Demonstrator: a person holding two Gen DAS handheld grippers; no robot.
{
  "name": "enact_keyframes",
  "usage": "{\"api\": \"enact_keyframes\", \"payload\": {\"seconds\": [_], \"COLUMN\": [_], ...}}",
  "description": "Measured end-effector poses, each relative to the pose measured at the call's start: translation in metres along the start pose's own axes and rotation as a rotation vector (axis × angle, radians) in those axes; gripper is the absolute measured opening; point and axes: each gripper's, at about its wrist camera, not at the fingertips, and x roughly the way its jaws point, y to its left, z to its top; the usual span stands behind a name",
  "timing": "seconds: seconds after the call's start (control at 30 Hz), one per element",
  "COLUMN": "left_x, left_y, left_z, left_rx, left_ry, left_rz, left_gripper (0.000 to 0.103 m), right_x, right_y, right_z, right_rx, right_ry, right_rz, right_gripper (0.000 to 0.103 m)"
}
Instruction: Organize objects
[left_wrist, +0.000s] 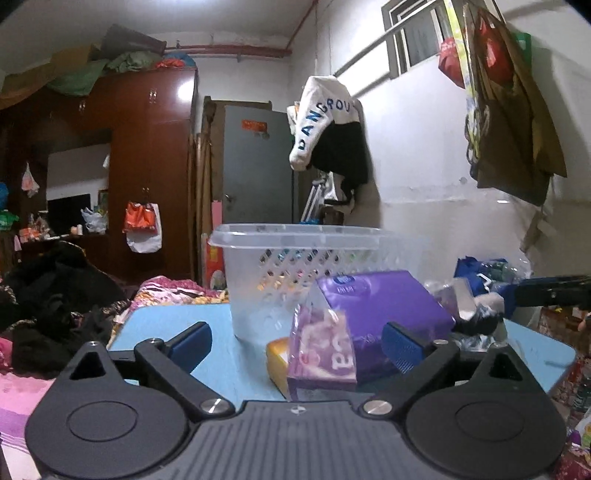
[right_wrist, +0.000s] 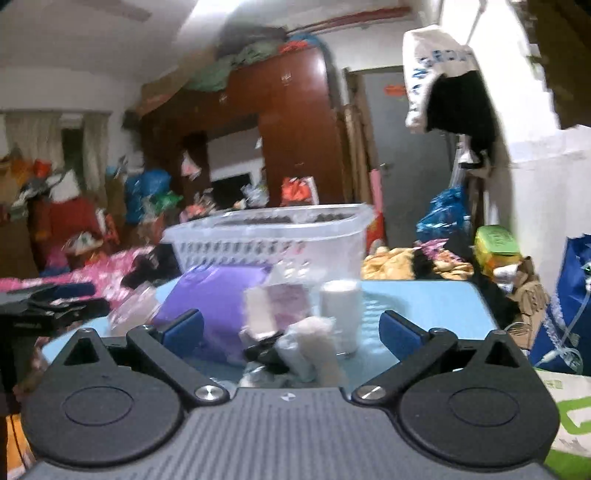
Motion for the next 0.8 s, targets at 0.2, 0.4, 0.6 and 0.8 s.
{"api": "enact_keyframes", "payload": {"seconds": [0.2,0.4,0.6,0.8], "left_x": [0.003,0.012,0.02,0.023], "left_y": [-0.011,-0.014,-0.015,-0.018], "left_z": [-0.008,-0.012,-0.012,-0.015], "left_rx": [0.055,0.058,0.032,0.034], "left_ry": [0.023,0.056,0.101,0.122], "left_rz": [-0.017,-0.035,-0.055,-0.051], "left_gripper": [0.1,0.098,0.084,0.08], "right_x": [0.016,0.035,0.039,0.038], "right_y": [0.019,0.028,0.028,0.034], "right_z": [0.009,0.003,-0.003,-0.003], "right_rx": [-0.095,-0.149,-0.148,-0.187], "right_ry": [0.003,0.093,0.136,0.145], "right_rz": [-0.045,-0.018,-0.069,-0.078], "right_gripper": [0.102,0.075,0.054,0.047]}}
